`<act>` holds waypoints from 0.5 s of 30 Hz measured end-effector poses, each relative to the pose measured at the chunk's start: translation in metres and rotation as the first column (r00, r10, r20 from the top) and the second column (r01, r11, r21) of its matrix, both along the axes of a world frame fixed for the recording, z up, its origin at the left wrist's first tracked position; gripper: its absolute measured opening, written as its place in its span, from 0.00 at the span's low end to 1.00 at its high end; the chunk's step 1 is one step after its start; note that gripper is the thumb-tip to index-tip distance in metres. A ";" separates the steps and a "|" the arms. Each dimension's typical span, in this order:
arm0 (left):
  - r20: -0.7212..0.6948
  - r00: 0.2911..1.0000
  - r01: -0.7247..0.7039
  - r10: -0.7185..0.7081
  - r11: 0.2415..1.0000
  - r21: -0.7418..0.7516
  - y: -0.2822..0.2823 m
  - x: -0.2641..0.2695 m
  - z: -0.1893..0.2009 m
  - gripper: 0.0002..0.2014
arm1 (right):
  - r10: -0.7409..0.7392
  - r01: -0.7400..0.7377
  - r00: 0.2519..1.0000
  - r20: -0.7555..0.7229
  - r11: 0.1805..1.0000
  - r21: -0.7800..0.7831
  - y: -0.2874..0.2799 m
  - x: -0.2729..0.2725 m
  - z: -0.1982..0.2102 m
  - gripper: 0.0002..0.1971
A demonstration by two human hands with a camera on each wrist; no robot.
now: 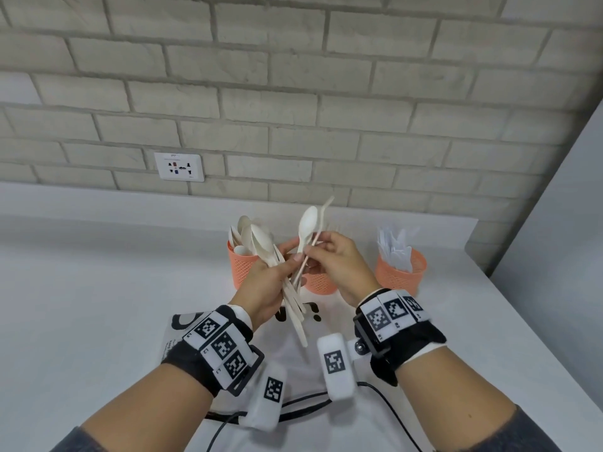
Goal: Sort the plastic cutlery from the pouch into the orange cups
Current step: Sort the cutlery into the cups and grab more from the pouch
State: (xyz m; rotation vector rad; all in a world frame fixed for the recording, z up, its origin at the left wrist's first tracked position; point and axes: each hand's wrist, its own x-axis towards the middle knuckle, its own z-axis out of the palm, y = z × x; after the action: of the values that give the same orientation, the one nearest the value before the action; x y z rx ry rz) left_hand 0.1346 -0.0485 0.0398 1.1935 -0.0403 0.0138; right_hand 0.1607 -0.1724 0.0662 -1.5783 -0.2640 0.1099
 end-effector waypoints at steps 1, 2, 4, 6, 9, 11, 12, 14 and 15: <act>0.005 1.000 -0.011 0.011 1.000 -0.002 0.002 0.000 0.000 0.13 | 0.022 -0.021 0.999 -0.024 0.999 0.032 0.000 0.000 0.001 0.06; 0.012 1.000 -0.012 0.012 1.000 -0.013 0.003 0.000 0.001 0.14 | 0.032 -0.030 0.999 -0.043 0.998 0.060 0.001 0.001 0.000 0.06; 0.012 1.000 -0.010 0.011 0.999 -0.045 0.006 0.000 0.003 0.14 | 0.014 -0.007 0.997 -0.076 0.996 0.089 0.003 0.001 0.000 0.08; -0.024 0.999 -0.036 0.035 0.996 -0.080 0.010 0.002 0.002 0.17 | -0.045 0.046 0.998 -0.051 0.998 0.035 0.005 0.003 -0.001 0.09; -0.081 0.996 -0.055 0.043 0.987 -0.153 0.015 0.006 0.003 0.18 | -0.086 0.092 0.995 0.056 0.989 -0.119 0.007 0.003 -0.002 0.10; -0.085 0.996 -0.033 0.019 0.985 -0.170 0.018 0.007 0.005 0.13 | -0.057 0.076 0.991 0.120 0.984 -0.159 0.011 0.000 -0.005 0.09; -0.079 0.997 -0.017 0.003 0.985 -0.173 0.019 0.007 0.006 0.11 | -0.047 0.075 0.984 0.169 0.984 -0.164 0.013 -0.002 -0.007 0.09; -0.067 0.998 0.002 -0.015 0.984 -0.178 0.020 0.006 0.007 0.12 | -0.054 0.108 0.955 0.293 0.979 -0.171 0.015 -0.006 -0.010 0.05; -0.064 0.998 0.002 -0.014 0.984 -0.179 0.019 0.005 0.007 0.13 | -0.070 0.134 0.936 0.346 0.977 -0.166 0.016 -0.007 -0.011 0.03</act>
State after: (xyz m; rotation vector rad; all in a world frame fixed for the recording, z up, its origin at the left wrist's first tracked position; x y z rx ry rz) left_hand 0.1398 -0.0296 0.0464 1.0128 0.0129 -0.0280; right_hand 0.1538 -0.1560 0.0553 -1.7929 -0.4494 -0.2280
